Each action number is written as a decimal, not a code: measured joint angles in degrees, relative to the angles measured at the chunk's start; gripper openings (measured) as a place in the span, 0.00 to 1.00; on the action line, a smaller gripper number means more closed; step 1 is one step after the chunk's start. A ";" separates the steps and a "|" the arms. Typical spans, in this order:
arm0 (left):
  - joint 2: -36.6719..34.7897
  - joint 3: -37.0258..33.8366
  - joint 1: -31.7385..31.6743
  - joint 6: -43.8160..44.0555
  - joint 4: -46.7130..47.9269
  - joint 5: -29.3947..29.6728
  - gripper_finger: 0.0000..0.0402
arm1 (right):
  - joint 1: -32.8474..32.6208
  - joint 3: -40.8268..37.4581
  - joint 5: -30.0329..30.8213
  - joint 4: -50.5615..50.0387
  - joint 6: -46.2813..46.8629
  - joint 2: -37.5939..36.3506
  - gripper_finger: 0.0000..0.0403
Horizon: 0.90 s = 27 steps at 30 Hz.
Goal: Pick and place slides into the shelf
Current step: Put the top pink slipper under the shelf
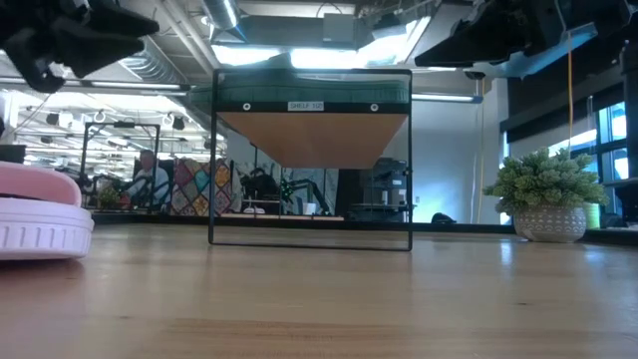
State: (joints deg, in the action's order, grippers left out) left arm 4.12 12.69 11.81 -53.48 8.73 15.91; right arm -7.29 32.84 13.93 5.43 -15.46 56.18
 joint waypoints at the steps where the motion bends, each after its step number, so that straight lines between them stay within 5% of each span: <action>1: 0.01 0.00 0.00 -0.62 -0.76 0.14 0.54 | 0.00 0.00 0.00 0.00 -0.04 0.00 0.50; 11: 0.00 2.67 0.00 -1.19 -3.94 2.02 0.54 | 0.82 0.00 0.02 1.22 -2.64 0.04 0.50; 20: 0.00 17.58 0.00 2.32 19.58 1.74 0.54 | 4.40 0.01 0.04 4.41 -2.82 1.34 0.50; 27: -0.02 24.11 -0.02 2.34 34.52 -9.72 0.54 | 7.41 0.08 0.04 8.63 -2.76 5.84 0.50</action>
State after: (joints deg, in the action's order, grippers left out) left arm 4.10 36.80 11.79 -51.13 43.25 6.19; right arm 0.12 32.92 13.97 14.06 -18.22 62.03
